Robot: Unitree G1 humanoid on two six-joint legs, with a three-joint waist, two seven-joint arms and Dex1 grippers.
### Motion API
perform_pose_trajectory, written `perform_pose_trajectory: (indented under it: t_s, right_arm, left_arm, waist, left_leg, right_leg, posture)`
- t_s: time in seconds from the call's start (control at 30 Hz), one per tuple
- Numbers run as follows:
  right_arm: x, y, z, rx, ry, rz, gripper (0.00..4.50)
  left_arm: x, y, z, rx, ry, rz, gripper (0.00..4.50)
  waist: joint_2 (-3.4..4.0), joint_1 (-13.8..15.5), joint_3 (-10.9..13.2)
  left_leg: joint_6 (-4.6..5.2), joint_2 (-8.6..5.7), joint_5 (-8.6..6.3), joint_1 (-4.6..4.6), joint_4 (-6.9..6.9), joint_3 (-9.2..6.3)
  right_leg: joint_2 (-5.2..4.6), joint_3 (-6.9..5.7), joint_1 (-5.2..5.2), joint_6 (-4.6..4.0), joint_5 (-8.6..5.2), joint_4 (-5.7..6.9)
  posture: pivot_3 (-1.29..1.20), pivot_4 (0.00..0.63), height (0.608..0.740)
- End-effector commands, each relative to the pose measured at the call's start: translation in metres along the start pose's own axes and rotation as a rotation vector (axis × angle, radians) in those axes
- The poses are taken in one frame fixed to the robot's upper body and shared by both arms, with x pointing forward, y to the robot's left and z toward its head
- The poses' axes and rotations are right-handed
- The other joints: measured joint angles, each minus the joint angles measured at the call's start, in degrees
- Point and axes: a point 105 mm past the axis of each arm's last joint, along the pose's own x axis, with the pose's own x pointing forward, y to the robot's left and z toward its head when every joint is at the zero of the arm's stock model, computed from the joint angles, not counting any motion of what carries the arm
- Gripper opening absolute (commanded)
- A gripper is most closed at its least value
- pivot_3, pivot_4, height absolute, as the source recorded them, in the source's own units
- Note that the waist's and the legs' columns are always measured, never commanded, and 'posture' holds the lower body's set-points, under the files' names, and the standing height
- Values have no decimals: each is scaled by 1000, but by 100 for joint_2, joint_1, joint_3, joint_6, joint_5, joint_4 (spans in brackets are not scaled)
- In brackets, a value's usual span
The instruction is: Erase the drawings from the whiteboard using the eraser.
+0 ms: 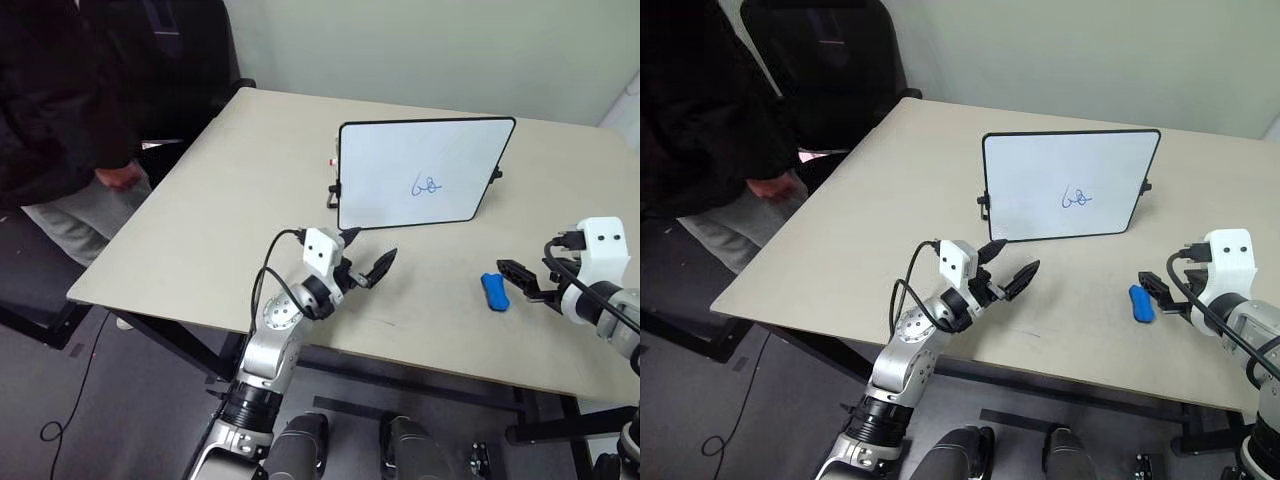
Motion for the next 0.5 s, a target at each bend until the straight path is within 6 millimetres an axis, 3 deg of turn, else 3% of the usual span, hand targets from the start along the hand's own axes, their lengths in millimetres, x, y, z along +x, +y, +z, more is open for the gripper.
perform_pose_trajectory:
  t_s: [0.03,0.23,0.5]
  right_arm:
    - [-7,-5,6,-21,-27,-40,4492]
    - [-8,-12,5,-11,8,-58,4492]
    - [10,-18,-12,33,287,28,4492]
  left_arm:
    - [6,-5,11,-1,-47,-32,4500]
    - [6,-2,12,7,-49,-25,4500]
    - [1,6,12,17,-46,2,4500]
  waist:
    - [0,0,0]
    - [0,2,0]
    - [0,1,0]
  left_leg:
    - [0,0,0,0,0,0]
    - [0,0,0,-2,0,0]
    - [0,0,0,0,-1,1]
  right_leg:
    - [0,0,0,0,0,0]
    - [0,1,1,0,0,-1]
    - [0,3,1,0,0,-3]
  posture:
    - [0,150,740]
    - [0,150,740]
    - [0,150,740]
